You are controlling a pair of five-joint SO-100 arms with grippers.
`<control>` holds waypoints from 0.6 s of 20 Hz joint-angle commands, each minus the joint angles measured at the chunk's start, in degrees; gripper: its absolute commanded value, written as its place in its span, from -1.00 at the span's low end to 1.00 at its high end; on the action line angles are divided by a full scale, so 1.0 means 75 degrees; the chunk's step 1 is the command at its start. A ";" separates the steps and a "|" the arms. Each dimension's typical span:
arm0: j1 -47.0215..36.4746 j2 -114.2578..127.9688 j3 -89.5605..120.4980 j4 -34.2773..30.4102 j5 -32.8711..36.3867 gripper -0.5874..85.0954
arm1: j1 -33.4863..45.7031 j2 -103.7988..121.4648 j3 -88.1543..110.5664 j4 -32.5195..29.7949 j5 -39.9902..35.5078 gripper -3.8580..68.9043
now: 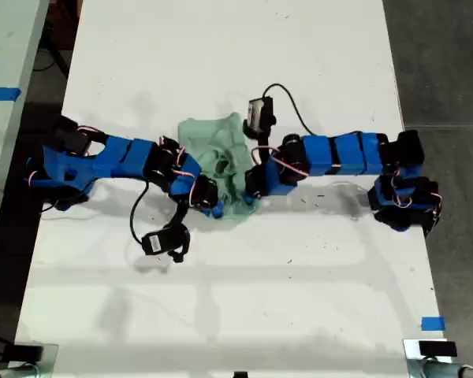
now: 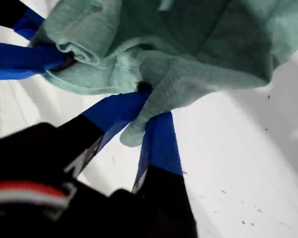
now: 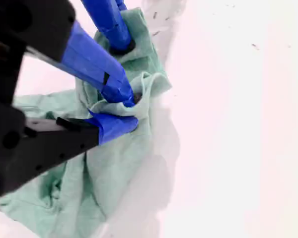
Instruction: Fold t shirt
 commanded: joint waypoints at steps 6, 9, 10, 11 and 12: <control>-0.2602 0.1688 0.0727 0.1582 0.1102 -0.99 | 0.2637 0.1090 -0.0188 -0.1066 -0.2613 -0.92; -0.3750 0.1945 0.1887 0.1184 0.1816 -0.99 | 0.3363 0.0949 0.0270 -0.1641 -0.3223 -0.92; -0.4043 0.1922 0.2203 0.0926 0.2016 -0.99 | 0.3539 0.0773 0.0422 -0.1828 -0.3258 -0.92; -0.4266 0.1828 0.2508 0.0680 0.2180 -0.99 | 0.3645 0.0457 0.0434 -0.1992 -0.3293 -0.92; -0.4453 0.1664 0.2777 0.0410 0.2332 -0.99 | 0.3703 0.0094 0.0410 -0.2203 -0.3340 -0.92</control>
